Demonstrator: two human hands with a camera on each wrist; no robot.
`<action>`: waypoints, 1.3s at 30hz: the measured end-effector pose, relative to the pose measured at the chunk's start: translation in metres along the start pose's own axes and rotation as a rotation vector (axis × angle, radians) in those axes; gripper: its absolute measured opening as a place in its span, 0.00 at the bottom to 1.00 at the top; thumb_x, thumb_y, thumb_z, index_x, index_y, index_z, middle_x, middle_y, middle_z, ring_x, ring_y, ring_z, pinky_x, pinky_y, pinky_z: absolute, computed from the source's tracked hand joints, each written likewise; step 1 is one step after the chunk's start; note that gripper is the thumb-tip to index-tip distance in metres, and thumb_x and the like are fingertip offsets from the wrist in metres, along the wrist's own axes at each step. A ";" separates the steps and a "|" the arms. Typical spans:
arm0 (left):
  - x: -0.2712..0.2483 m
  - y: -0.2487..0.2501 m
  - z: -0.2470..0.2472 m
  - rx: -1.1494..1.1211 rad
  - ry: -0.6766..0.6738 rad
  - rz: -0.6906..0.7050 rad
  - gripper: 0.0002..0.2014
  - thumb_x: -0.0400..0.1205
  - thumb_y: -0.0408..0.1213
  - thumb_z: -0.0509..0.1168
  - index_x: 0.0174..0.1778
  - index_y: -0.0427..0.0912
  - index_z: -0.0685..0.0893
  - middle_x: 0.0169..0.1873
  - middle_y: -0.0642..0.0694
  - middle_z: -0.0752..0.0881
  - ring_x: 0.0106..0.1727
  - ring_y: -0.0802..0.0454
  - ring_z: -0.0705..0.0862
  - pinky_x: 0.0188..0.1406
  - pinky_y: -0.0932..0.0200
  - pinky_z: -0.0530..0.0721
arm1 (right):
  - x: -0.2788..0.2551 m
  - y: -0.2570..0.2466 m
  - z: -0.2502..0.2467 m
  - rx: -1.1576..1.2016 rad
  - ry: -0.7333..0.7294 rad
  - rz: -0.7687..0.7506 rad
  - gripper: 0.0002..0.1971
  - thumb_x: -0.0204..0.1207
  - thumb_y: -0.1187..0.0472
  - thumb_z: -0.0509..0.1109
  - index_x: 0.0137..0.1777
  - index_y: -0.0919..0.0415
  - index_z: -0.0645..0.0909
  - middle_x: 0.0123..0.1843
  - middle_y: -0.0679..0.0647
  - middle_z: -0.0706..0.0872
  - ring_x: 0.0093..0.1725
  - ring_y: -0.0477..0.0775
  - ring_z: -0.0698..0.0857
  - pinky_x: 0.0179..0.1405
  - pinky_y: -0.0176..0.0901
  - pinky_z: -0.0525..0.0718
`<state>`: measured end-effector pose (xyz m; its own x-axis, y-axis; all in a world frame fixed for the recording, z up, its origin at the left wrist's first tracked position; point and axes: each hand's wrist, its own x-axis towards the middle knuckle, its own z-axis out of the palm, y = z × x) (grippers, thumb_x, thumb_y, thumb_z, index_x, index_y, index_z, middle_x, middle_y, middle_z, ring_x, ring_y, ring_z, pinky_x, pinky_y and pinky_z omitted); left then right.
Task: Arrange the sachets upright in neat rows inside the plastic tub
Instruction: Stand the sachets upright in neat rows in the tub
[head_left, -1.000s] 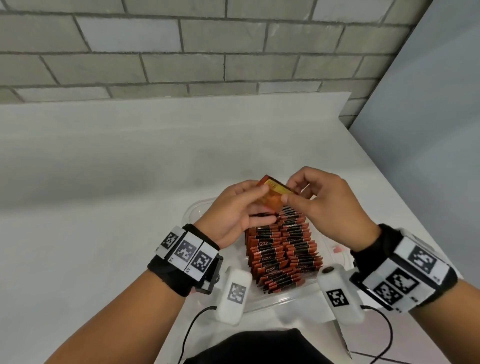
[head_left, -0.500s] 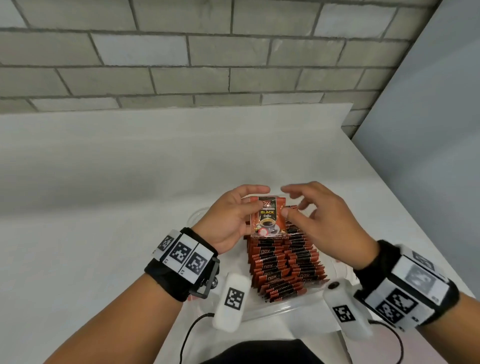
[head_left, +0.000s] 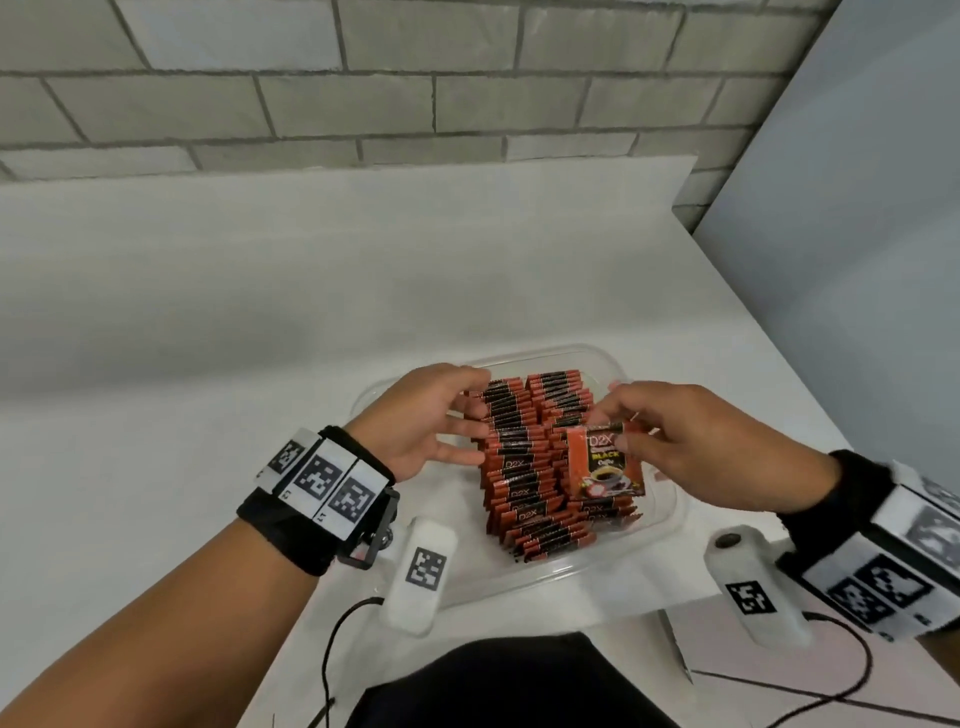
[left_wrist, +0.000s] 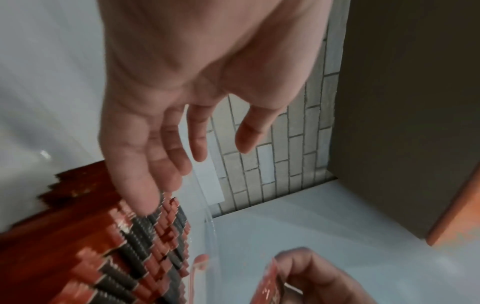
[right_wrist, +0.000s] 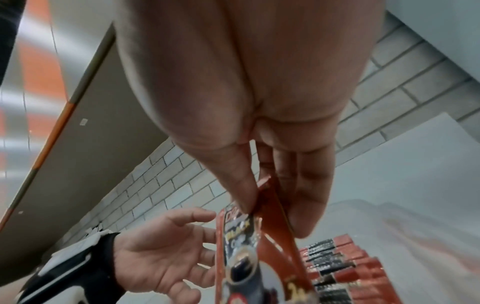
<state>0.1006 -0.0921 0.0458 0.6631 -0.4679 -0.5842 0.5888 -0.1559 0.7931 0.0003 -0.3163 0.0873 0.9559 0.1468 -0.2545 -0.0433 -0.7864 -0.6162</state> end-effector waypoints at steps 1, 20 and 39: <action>0.000 -0.002 0.000 0.013 0.011 -0.018 0.08 0.83 0.44 0.64 0.47 0.43 0.81 0.39 0.44 0.80 0.41 0.48 0.82 0.46 0.45 0.89 | -0.004 0.002 0.000 -0.032 -0.017 -0.016 0.11 0.80 0.67 0.66 0.52 0.48 0.82 0.48 0.42 0.85 0.43 0.42 0.83 0.38 0.26 0.78; 0.002 -0.004 0.005 0.053 0.028 -0.158 0.12 0.83 0.48 0.62 0.55 0.43 0.79 0.53 0.37 0.80 0.52 0.30 0.87 0.46 0.43 0.87 | -0.017 0.006 0.017 -0.338 -0.206 -0.088 0.09 0.76 0.67 0.64 0.44 0.51 0.79 0.38 0.39 0.79 0.40 0.42 0.78 0.40 0.32 0.75; 0.005 -0.006 0.003 0.006 0.024 -0.170 0.15 0.83 0.48 0.62 0.59 0.42 0.78 0.53 0.37 0.80 0.48 0.31 0.87 0.42 0.43 0.87 | 0.007 0.008 0.028 -0.706 -0.282 0.021 0.08 0.71 0.64 0.68 0.36 0.49 0.79 0.35 0.44 0.77 0.37 0.51 0.79 0.25 0.33 0.62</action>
<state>0.0991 -0.0968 0.0386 0.5651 -0.4132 -0.7141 0.6906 -0.2366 0.6834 -0.0012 -0.3049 0.0595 0.8422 0.2011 -0.5003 0.2265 -0.9740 -0.0102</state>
